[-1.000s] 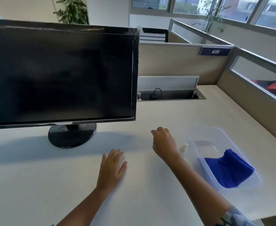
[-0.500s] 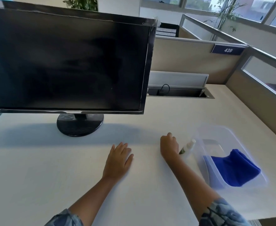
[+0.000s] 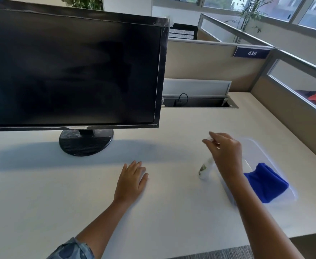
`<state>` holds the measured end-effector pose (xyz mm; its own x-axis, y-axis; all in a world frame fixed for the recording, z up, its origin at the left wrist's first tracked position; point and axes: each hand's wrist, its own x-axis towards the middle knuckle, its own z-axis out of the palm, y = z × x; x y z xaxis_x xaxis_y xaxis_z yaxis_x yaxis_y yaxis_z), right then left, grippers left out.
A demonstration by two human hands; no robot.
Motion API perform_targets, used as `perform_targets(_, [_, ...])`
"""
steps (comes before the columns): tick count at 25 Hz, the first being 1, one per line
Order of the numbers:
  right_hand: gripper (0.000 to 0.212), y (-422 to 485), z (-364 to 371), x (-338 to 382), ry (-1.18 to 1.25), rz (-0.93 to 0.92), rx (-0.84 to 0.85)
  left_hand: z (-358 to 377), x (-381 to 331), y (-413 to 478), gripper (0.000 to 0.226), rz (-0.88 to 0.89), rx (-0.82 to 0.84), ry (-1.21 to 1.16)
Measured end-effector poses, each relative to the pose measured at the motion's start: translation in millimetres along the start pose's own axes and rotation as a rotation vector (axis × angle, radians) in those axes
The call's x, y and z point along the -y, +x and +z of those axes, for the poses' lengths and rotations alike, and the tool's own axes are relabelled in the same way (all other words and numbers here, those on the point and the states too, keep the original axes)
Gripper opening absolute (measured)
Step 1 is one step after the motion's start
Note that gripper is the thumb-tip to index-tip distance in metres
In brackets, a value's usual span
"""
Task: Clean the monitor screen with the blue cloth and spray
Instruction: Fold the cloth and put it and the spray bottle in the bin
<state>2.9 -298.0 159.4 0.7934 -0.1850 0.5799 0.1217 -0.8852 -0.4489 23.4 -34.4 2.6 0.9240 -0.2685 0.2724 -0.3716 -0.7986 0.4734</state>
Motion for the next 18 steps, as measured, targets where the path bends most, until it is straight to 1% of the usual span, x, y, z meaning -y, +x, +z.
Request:
perform_targets(4, [0.023, -13, -16, -24, 0.049, 0.109, -0.027, 0, -1, 0, 0.049, -0.005, -0.002, -0.003])
perform_targets(14, [0.016, -42, 5, -44, 0.081, 0.144, 0.04, 2, 1, 0, 0.048, -0.014, 0.024, 0.018])
perform_targets(16, [0.019, -47, 9, -44, 0.122, 0.148, 0.017, 2, 1, -1, 0.052, -0.015, 0.026, 0.019])
perform_targets(18, [0.033, -50, 12, -45, 0.138, 0.17, -0.001, 1, 0, 0, 0.055, -0.019, 0.031, 0.014])
